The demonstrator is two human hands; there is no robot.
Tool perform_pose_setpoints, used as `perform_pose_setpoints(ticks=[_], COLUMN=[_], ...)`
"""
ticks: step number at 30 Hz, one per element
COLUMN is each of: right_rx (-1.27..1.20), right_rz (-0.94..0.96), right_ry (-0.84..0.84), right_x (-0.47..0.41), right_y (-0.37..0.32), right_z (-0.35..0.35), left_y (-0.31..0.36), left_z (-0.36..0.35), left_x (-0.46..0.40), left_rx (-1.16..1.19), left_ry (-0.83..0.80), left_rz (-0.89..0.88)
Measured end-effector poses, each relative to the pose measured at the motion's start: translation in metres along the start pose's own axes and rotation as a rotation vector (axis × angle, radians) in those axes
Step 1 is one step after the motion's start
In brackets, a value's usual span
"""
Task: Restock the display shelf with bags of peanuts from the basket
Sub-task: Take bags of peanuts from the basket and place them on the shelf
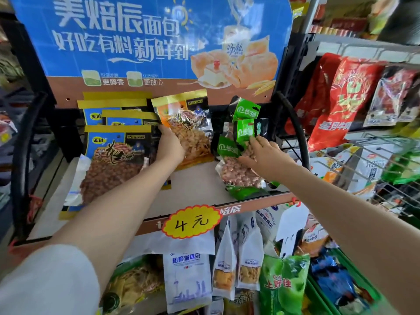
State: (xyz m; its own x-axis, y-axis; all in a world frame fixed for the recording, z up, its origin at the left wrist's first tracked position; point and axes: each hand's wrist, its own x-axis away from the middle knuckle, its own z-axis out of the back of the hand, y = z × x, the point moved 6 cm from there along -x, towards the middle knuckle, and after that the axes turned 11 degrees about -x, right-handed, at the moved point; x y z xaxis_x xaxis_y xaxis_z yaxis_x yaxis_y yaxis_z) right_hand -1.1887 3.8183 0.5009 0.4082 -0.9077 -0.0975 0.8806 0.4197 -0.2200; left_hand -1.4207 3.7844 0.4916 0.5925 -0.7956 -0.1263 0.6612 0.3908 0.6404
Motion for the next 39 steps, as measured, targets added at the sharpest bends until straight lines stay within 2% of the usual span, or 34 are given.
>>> perform_pose_setpoints(ticks=[3, 6, 8, 12, 14, 17, 20, 27, 30, 36, 39], right_rx=[-0.073, -0.116, -0.142, -0.149, -0.164, -0.224, -0.250, -0.400, -0.501, -0.615, -0.680], right_rz=[0.040, 0.059, 0.075, 0.193, 0.249, 0.239, 0.070, -0.401, -0.579, -1.008, -1.141], right_ry=[0.055, 0.175, 0.239, 0.363, 0.411, 0.394, 0.280, -0.158, -0.256, -0.443, -0.486], right_x=[0.011, 0.033, 0.055, 0.107, 0.137, 0.176, 0.216, 0.341, 0.402, 0.524, 0.570], right_y=[0.008, 0.021, 0.032, 0.055, 0.072, 0.110, 0.168, 0.308, 0.352, 0.413, 0.438], right_z=[0.005, 0.014, 0.019, 0.026, 0.026, 0.010, -0.029, -0.165, -0.233, -0.397, -0.490], left_y=[0.002, 0.009, 0.018, 0.053, 0.083, 0.120, 0.133, 0.092, 0.057, -0.052, -0.118], left_z=[0.001, 0.020, 0.031, 0.035, 0.021, -0.025, -0.091, -0.304, -0.389, -0.547, -0.628], left_x=[0.000, 0.013, 0.033, 0.081, 0.120, 0.203, 0.279, 0.404, 0.451, 0.539, 0.566], left_rx=[-0.333, -0.704, -0.858, -0.839, -0.745, -0.527, -0.366, -0.502, -0.566, -0.706, -0.867], left_ry=[-0.027, 0.126, 0.229, 0.328, 0.316, 0.151, -0.066, -0.783, -1.039, -1.378, -1.399], left_rz=[-0.077, -0.161, -0.193, -0.314, -0.530, -0.917, -1.047, -0.935, -0.884, -0.683, -0.657])
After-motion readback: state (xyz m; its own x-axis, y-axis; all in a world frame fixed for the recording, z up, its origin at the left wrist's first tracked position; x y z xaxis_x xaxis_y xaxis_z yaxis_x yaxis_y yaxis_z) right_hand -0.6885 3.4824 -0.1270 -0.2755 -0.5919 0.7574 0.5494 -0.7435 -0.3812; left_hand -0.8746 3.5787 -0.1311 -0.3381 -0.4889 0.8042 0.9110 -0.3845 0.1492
